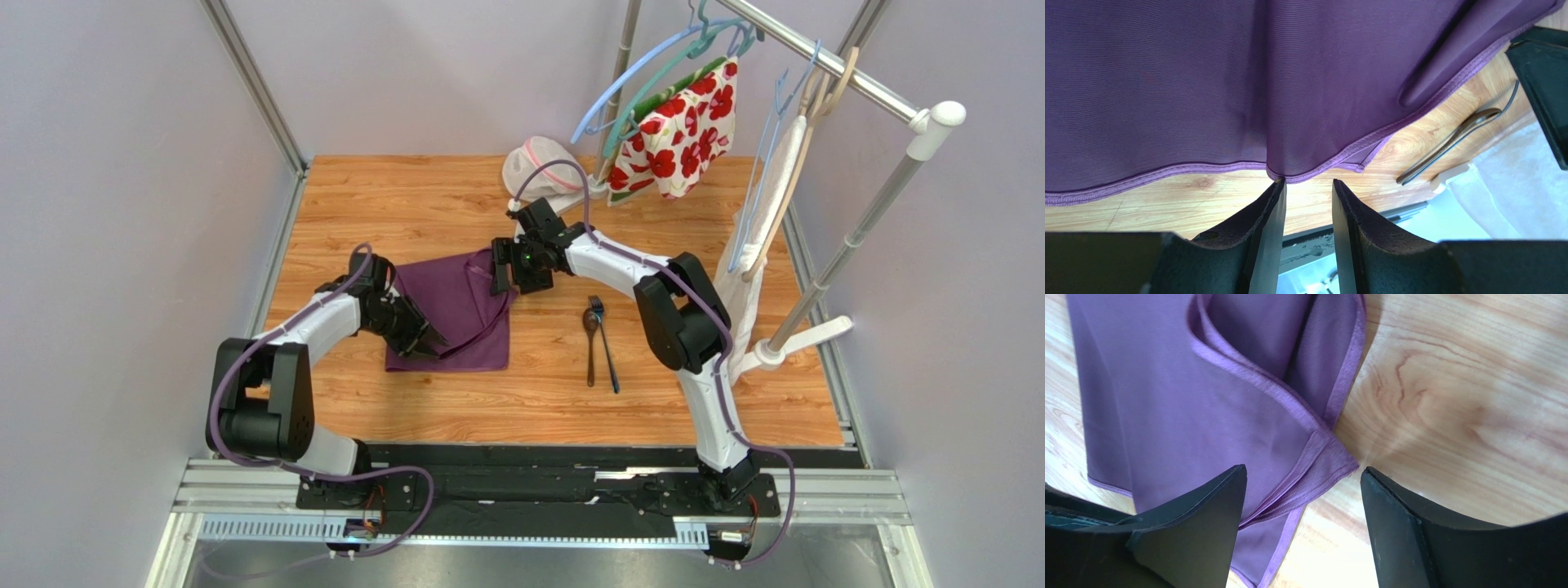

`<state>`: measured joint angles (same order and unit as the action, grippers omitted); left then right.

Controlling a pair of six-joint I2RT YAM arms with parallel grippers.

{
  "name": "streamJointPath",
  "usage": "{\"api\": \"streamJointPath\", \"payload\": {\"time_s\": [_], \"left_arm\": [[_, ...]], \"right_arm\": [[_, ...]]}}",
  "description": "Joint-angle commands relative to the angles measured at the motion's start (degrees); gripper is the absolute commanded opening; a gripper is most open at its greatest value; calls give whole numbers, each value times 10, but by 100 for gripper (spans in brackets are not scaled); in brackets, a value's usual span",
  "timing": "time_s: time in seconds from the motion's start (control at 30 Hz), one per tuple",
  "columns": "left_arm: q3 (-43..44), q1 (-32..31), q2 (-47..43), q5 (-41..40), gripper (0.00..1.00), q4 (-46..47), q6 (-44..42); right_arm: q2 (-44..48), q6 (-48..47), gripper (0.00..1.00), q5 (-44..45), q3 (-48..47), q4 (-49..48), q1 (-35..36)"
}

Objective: Fold the napkin into a case and place the utensils inside
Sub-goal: Fold the rectangle-folded napkin at the center of the board.

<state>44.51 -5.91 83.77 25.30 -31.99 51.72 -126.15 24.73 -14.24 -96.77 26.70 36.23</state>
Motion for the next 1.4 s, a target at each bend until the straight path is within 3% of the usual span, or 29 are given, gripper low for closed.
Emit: {"api": "streamJointPath", "payload": {"time_s": [0.0, 0.43, 0.83, 1.3, 1.37], "left_arm": [[-6, -2, -10, -17, 42, -4, 23], [-23, -2, -64, -51, 45, -4, 30], [-13, -2, -19, -23, 50, 11, 27], [-10, -2, 17, 15, 54, 32, 34], [-14, -2, 17, 11, 54, 28, 34]], "right_arm": [[-23, -10, 69, -28, -26, -10, -5], [-49, 23, 48, -23, -32, -23, -29], [-59, 43, 29, -34, -25, -11, -29], [-28, 44, 16, -26, 18, -17, -29], [-24, 38, 19, -25, 25, -17, -30]]}}
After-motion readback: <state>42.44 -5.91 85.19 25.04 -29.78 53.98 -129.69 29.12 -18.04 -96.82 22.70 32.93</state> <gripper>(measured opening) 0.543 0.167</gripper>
